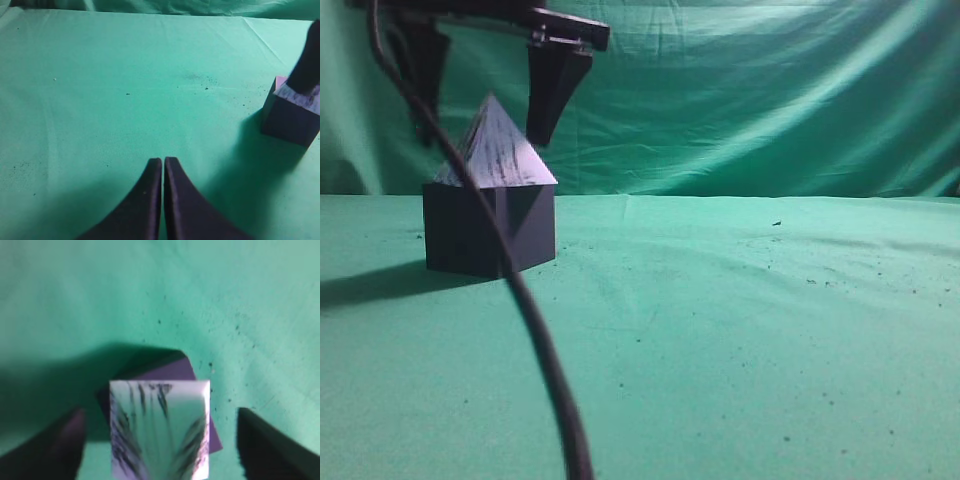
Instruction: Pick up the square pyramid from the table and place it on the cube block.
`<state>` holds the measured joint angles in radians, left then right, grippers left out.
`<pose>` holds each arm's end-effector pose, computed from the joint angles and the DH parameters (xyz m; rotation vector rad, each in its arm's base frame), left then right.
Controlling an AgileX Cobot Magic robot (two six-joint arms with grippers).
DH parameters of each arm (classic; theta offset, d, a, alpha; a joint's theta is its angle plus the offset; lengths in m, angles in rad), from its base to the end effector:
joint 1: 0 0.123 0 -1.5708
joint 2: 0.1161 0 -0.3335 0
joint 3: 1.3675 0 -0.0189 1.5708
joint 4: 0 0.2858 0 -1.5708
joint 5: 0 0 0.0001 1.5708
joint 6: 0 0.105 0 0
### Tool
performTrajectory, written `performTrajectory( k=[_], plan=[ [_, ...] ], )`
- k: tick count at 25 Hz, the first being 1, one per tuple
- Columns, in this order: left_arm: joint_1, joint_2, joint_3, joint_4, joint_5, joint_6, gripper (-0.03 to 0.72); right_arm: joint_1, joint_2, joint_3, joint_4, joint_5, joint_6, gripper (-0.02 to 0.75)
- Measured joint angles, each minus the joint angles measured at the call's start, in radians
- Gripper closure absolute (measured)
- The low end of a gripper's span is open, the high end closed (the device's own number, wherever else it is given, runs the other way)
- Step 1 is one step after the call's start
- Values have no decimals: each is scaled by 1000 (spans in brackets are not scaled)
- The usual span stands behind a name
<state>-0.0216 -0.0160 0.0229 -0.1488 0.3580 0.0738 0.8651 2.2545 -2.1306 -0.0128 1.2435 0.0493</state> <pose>0.0523 -0.0066 0.1696 -0.0044 1.8459 -0.1089 0.3612 0.4220 0.2632 -1.1417 2.6336 0.1690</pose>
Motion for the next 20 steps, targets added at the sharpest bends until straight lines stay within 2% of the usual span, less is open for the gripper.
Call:
performTrajectory(
  k=[2, 7, 13, 16, 20],
  plan=[
    [0, 0, 0, 0, 0, 0, 688, 0, -10, -23, 10, 0, 0, 92],
    [0, 0, 0, 0, 0, 0, 688, 0, -111, -30, 26, 2, 0, 95],
    [0, 0, 0, 0, 0, 0, 688, 0, -322, -30, 14, 14, 0, 621],
    [0, 0, 0, 0, 0, 0, 688, 0, -458, -8, 0, 31, -9, 738],
    [0, 0, 0, 0, 0, 0, 688, 0, -658, 149, -42, 38, 2, 738]
  ],
)
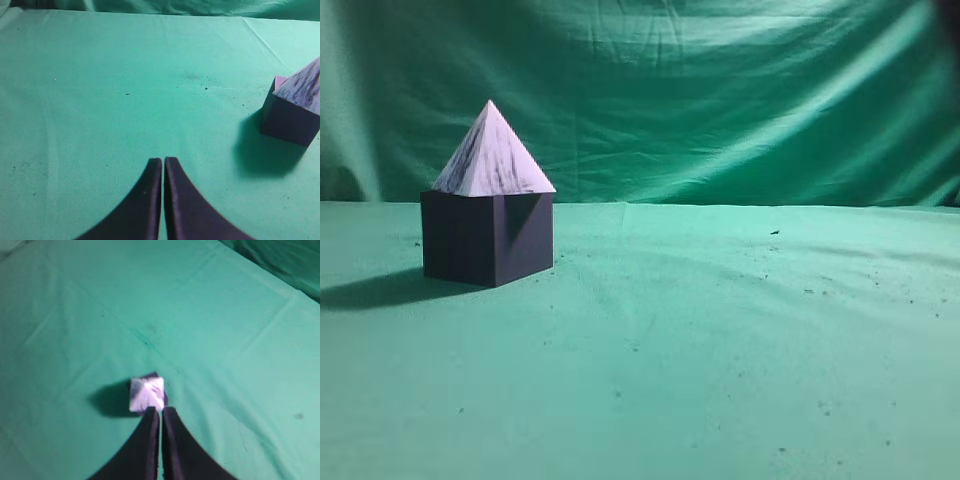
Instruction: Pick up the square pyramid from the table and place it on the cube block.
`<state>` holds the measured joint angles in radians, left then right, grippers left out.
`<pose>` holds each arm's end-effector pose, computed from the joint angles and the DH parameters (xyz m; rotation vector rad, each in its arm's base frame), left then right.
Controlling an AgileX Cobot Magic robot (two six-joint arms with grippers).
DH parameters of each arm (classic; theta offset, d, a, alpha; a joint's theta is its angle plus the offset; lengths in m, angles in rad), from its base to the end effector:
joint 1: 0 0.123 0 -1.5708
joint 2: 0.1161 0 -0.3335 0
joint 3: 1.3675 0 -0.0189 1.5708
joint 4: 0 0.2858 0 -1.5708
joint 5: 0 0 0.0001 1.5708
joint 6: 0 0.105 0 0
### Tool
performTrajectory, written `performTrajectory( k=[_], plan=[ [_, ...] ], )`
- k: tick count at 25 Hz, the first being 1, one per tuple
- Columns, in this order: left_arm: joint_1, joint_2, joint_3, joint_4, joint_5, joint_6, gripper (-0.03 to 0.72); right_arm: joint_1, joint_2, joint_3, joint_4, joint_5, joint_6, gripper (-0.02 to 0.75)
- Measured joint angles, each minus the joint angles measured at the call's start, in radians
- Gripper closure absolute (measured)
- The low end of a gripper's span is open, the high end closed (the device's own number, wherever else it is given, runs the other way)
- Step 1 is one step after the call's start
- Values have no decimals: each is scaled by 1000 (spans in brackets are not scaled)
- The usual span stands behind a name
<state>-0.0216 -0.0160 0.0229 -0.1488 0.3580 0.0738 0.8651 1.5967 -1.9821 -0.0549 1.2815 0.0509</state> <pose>0.0523 -0.0066 0.1696 -0.0044 1.8459 -0.1089 0.2412 0.2746 0.5242 -0.9478 2.2147 0.3630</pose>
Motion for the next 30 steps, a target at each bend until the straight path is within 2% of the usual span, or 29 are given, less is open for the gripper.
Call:
performTrajectory(
  k=[4, 7, 18, 21, 24, 30],
  plan=[
    [0, 0, 0, 0, 0, 0, 688, 0, -208, 216, -73, -2, 68, 738],
    [0, 0, 0, 0, 0, 0, 688, 0, -366, 405, -87, -24, 84, 738],
    [0, 0, 0, 0, -2, 0, 688, 0, -903, 1037, -81, -461, 125, 738],
    [0, 0, 0, 0, -2, 0, 688, 0, -1035, 1115, -81, -469, 125, 738],
    [0, 0, 0, 0, -2, 0, 688, 0, -1119, 1136, -81, -406, 125, 738],
    [0, 0, 0, 0, -2, 0, 688, 0, -1165, 1138, -86, -323, 129, 738]
  ],
)
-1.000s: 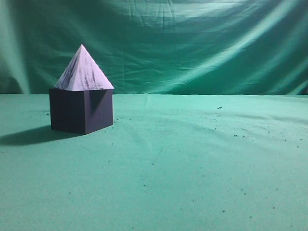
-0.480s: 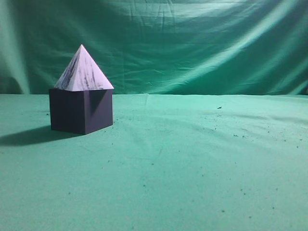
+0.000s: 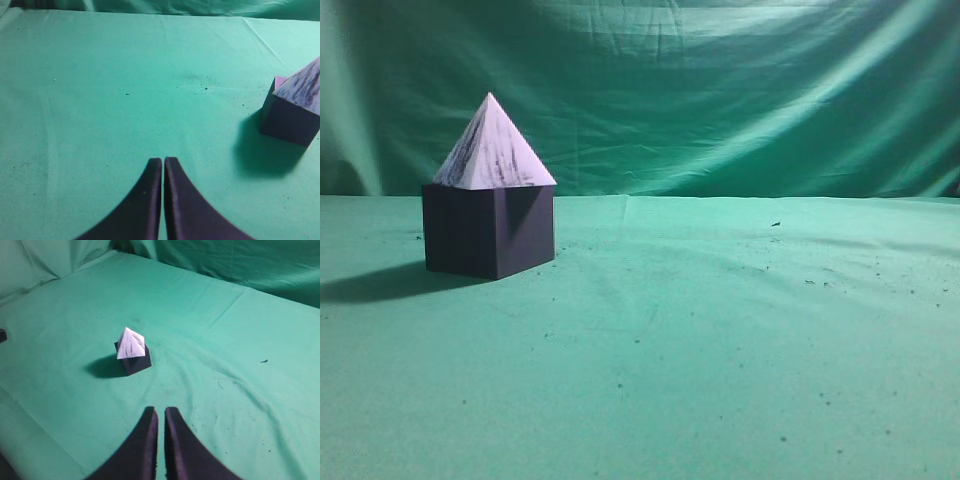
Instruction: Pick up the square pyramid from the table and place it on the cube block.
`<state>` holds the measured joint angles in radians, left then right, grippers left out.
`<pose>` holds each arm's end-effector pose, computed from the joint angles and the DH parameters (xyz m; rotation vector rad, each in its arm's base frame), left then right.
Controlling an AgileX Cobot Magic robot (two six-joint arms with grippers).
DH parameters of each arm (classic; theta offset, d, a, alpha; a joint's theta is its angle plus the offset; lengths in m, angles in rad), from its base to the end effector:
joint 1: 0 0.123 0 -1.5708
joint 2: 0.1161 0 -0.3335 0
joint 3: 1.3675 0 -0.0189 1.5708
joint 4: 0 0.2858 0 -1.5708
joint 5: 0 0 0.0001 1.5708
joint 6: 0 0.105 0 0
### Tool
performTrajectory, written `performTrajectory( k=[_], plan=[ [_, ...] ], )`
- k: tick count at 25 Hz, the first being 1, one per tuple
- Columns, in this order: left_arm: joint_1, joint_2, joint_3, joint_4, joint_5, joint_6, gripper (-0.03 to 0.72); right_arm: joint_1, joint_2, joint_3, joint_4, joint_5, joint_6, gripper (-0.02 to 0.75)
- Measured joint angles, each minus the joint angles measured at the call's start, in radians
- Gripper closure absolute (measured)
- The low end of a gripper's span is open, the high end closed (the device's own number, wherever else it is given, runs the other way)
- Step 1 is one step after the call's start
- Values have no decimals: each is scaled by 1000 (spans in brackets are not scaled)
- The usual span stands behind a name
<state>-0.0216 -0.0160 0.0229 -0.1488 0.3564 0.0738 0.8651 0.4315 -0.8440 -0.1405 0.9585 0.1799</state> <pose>0.0524 -0.0066 0.1698 -0.0045 1.8443 -0.1088 0.0421 0.0308 0.4043 -0.7000 1.9342 0.4904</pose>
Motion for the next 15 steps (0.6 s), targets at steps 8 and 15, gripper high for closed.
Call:
performTrajectory(
  k=[8, 15],
  plan=[
    [0, 0, 0, 0, 0, 0, 688, -209, -107, 174, -35, -237, 0, 738],
    [0, 0, 0, 0, 0, 0, 688, -568, -321, 470, -40, -464, 0, 738]
  ],
)
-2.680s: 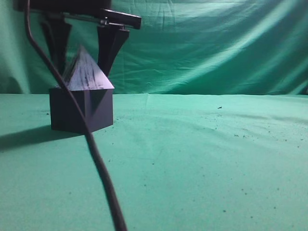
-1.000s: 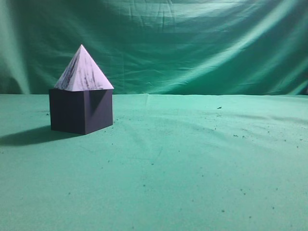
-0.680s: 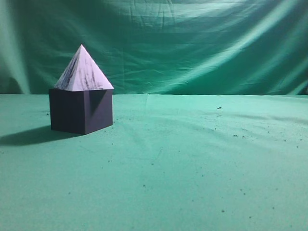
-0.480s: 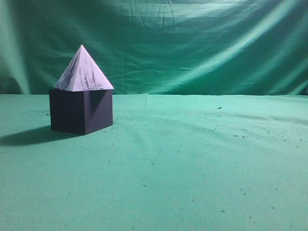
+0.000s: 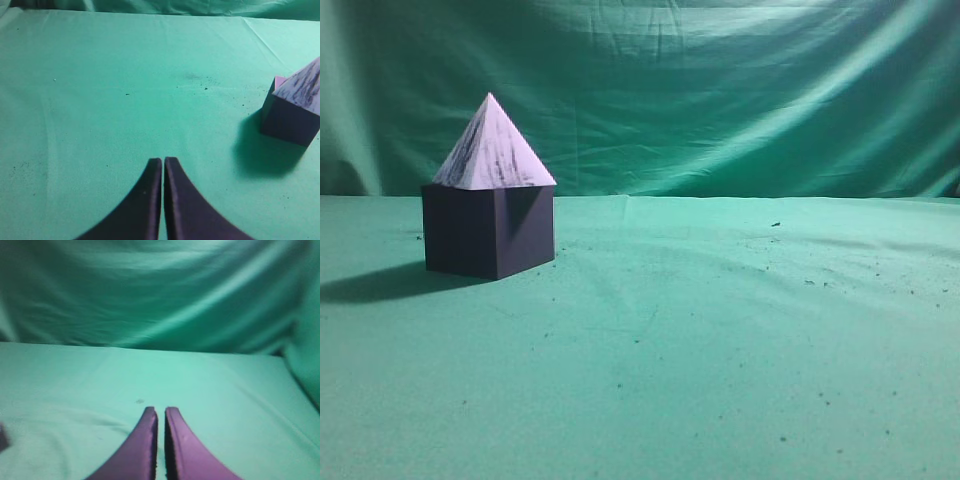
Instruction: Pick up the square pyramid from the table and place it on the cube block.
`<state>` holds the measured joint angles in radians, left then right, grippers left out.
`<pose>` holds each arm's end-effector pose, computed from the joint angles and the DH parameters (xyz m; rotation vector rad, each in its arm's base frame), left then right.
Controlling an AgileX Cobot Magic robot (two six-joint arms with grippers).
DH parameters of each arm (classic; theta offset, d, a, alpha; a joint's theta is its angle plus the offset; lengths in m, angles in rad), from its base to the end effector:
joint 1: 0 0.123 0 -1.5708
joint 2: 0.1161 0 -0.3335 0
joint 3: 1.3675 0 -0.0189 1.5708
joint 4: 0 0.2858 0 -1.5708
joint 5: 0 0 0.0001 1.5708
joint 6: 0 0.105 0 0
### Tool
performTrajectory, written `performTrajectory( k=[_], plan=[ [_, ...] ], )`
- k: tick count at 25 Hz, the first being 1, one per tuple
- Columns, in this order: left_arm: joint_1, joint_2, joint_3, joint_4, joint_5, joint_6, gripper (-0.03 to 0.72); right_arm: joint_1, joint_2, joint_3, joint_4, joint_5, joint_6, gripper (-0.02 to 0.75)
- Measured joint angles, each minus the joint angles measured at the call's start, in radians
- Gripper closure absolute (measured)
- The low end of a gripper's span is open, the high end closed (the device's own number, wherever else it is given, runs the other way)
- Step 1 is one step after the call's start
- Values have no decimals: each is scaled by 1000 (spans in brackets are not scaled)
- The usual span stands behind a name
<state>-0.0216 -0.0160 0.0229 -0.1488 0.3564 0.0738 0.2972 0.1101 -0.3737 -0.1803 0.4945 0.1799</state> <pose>0.0524 -0.0066 0.1698 -0.0045 1.8443 -0.1088 0.0414 0.0033 0.2994 -0.1725 1.7012 0.1639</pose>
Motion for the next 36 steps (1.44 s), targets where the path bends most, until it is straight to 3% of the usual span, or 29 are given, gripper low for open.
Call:
performTrajectory(
  k=[3, 7, 15, 36],
  plan=[
    [0, 0, 0, 0, 0, 0, 688, -124, -93, 119, 0, -12, 0, 738],
    [0, 0, 0, 0, 0, 0, 688, -201, -119, 241, 6, -20, 0, 738],
    [0, 0, 0, 0, 0, 0, 688, -210, -119, 399, 11, -59, 1, 738],
    [0, 0, 0, 0, 0, 0, 688, -210, -119, 400, 11, -90, 1, 738]
  ],
)
